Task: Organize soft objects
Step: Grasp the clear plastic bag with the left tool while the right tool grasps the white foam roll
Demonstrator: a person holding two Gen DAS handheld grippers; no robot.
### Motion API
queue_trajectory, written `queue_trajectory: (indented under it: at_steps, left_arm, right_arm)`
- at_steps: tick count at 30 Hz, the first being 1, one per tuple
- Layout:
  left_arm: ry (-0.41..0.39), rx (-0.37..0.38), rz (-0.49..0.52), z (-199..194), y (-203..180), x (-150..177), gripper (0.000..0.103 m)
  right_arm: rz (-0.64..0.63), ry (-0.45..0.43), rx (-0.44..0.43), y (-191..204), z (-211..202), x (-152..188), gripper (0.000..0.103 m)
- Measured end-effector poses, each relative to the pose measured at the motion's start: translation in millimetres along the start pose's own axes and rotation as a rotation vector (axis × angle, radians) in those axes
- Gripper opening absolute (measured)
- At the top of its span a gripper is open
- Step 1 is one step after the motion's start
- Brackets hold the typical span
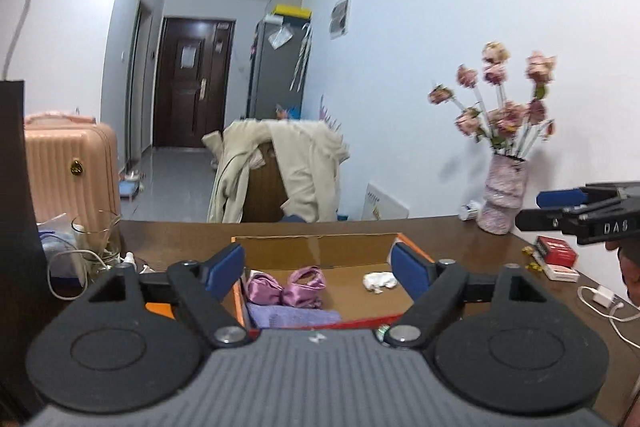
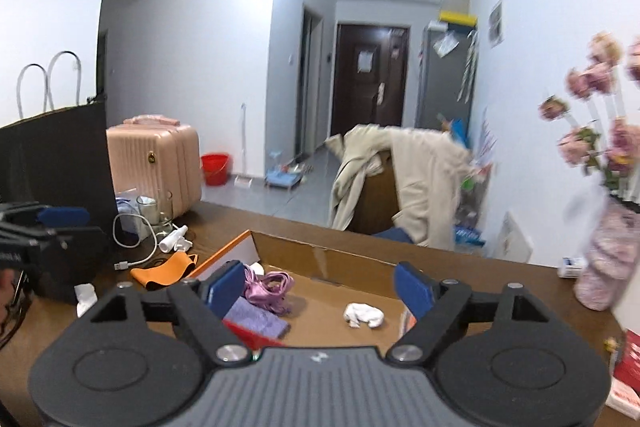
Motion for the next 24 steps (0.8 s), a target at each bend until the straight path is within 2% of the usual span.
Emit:
queue_trajectory:
  at_steps: [2,4,6,11,13,16,20,24]
  left_arm:
    - [-0.018,-0.011,0.029,-24,-11,16,0.087]
    - [-0.051,-0.065,0.070,-49,-18,36,0.093]
    - [-0.073,-0.101,0.085,-67,-25,55,0.093]
    - [-0.054,-0.058,0.051,-97,-44,99,0.096]
    - [-0.020,-0.042,0.005,-98,-48,114,0.096]
    - [0.023,-0.018,0.011,-91,-54,127,0.096]
    - [0.043,0.003,0.039,-76,-63,130,0.096]
    - [0.089,0.074,0.036,-47,-77,138,0.096]
  right_arm:
    - [0.002,-0.043,0.046,6,-28,24,0.087]
    - [-0.011,-0.099,0.101,14,-54,54,0.088]
    - [-0.017,-0.126,0.139,23,-73,85,0.089]
    - [0.120,-0.108,0.173,40,-101,151,0.089]
    - [0.158,-0.079,0.143,55,-103,171,0.089]
    - [0.133,-0.024,0.087,69,-98,183,0.089]
    - [0.152,-0.029,0.110,65,-92,185,0.089]
    - [0.192,0.008,0.168,47,-80,196,0.089]
Point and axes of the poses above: each gripper's, at about its wrist camera, not at the fingertips, and z roughly the way its jaws point, y to its left, x to its underside, the point moved 6 cm from there along z, roughly the way its jaws point
